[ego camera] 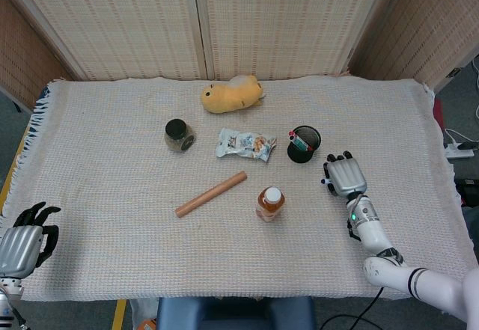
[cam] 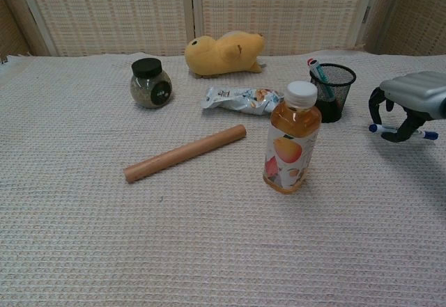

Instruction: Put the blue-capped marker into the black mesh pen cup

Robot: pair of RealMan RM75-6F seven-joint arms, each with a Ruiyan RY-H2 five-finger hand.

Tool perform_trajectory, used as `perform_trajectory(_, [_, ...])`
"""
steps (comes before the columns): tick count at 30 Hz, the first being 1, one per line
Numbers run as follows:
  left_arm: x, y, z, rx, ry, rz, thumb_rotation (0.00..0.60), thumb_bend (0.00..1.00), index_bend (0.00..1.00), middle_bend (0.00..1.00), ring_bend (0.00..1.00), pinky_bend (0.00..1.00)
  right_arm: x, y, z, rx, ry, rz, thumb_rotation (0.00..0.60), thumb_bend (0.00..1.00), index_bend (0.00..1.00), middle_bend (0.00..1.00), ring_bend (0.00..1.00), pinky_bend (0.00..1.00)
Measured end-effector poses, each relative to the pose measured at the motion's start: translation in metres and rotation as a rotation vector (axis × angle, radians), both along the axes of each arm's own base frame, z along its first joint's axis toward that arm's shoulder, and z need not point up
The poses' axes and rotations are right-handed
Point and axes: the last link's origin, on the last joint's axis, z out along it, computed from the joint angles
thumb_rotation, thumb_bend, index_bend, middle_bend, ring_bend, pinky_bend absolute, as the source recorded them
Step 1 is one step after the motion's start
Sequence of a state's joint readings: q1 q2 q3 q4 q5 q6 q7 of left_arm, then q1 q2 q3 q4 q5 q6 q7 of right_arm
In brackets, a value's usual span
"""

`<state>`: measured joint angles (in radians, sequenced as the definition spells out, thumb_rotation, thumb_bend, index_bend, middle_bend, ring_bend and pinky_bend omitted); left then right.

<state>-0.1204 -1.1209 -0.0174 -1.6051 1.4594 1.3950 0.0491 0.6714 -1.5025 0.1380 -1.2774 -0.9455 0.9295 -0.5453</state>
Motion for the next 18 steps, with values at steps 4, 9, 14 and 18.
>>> perform_trajectory(4, [0.001,0.0,0.0,-0.002,0.001,-0.003,0.6,0.59,0.38,0.21,0.09,0.15,0.019,0.001,0.014,-0.027,-0.04,0.044,0.6,0.27,0.63,0.24,0.3,0.19])
perform_trajectory(9, [0.002,-0.001,0.0,-0.001,-0.003,-0.008,0.6,0.59,0.38,0.21,0.09,0.15,0.055,0.002,0.033,-0.065,-0.112,0.116,0.6,0.27,0.64,0.25,0.31,0.21])
perform_trajectory(14, [0.004,-0.002,0.002,0.004,-0.003,-0.013,0.6,0.58,0.38,0.21,0.09,0.15,0.092,-0.006,0.047,-0.114,-0.264,0.159,0.6,0.27,0.65,0.25,0.33,0.24])
perform_trajectory(18, [0.005,-0.002,0.005,0.019,-0.005,-0.016,0.6,0.58,0.38,0.21,0.09,0.15,0.11,-0.012,0.052,-0.113,-0.424,0.174,0.6,0.28,0.65,0.25,0.33,0.24])
